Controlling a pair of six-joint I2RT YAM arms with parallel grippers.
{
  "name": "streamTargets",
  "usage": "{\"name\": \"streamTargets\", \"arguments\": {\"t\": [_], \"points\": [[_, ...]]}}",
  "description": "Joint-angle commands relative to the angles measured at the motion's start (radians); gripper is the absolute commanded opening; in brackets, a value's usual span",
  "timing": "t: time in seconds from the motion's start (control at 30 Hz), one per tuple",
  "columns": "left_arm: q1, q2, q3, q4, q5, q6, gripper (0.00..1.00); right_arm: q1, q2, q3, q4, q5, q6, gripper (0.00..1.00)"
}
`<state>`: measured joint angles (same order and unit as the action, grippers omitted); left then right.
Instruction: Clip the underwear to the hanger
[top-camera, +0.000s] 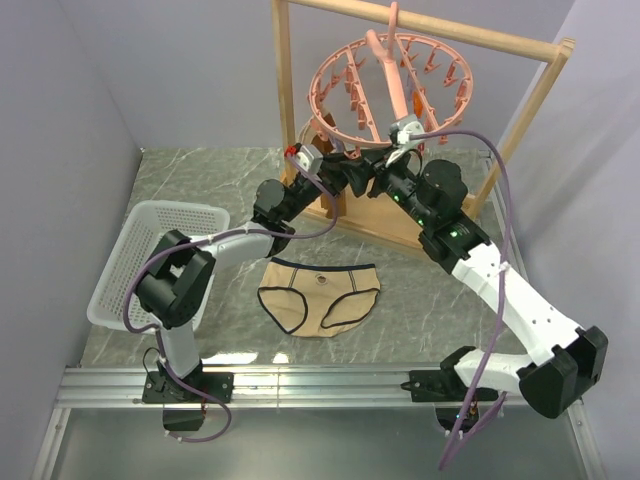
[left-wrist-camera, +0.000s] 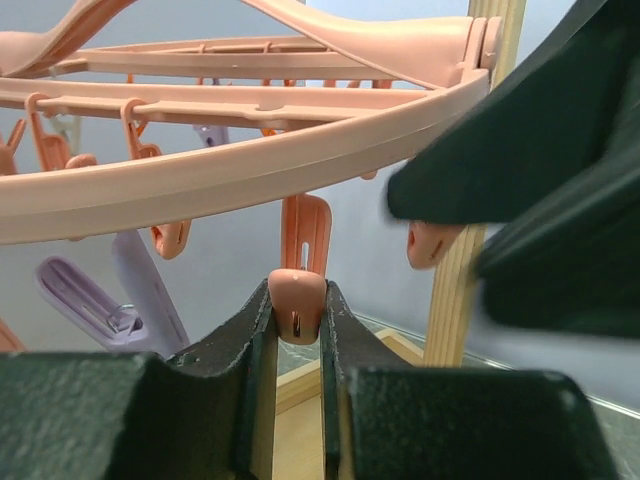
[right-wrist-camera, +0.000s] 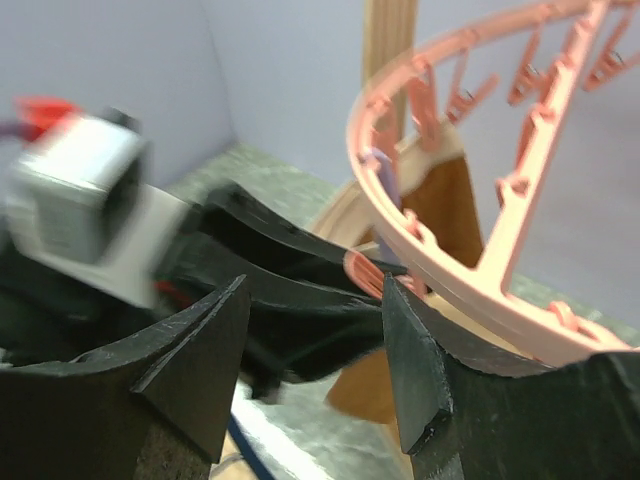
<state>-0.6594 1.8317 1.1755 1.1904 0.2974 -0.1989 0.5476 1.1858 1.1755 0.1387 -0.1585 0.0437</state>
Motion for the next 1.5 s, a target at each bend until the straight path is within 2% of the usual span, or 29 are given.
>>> {"name": "streamTargets", "arguments": {"t": [0.0,0.23,0.57,1.1,1.47], "points": [[-0.011,-0.066,-0.016,0.005,0.017,0.033,0.00,0.005,0.012,-0.026,0.105,0.053,-0.068,0.63],[-0.016,-0.075,-0.022,0.002,0.032,0.061,0.00,0.003,-0.035,-0.148,0.188,0.119,-0.108,0.64],[-0.017,-0.089,-0.048,-0.012,0.080,0.070,0.00,-0.009,0.006,-0.116,0.248,0.123,-0.077,0.67],[-0.014,-0.103,-0.071,-0.029,0.163,0.053,0.00,-0.044,0.008,-0.060,0.245,-0.009,0.013,0.72],[-0.014,-0.094,-0.056,-0.052,0.155,0.038,0.00,-0.077,-0.069,-0.086,0.162,-0.059,-0.034,0.73]]}}
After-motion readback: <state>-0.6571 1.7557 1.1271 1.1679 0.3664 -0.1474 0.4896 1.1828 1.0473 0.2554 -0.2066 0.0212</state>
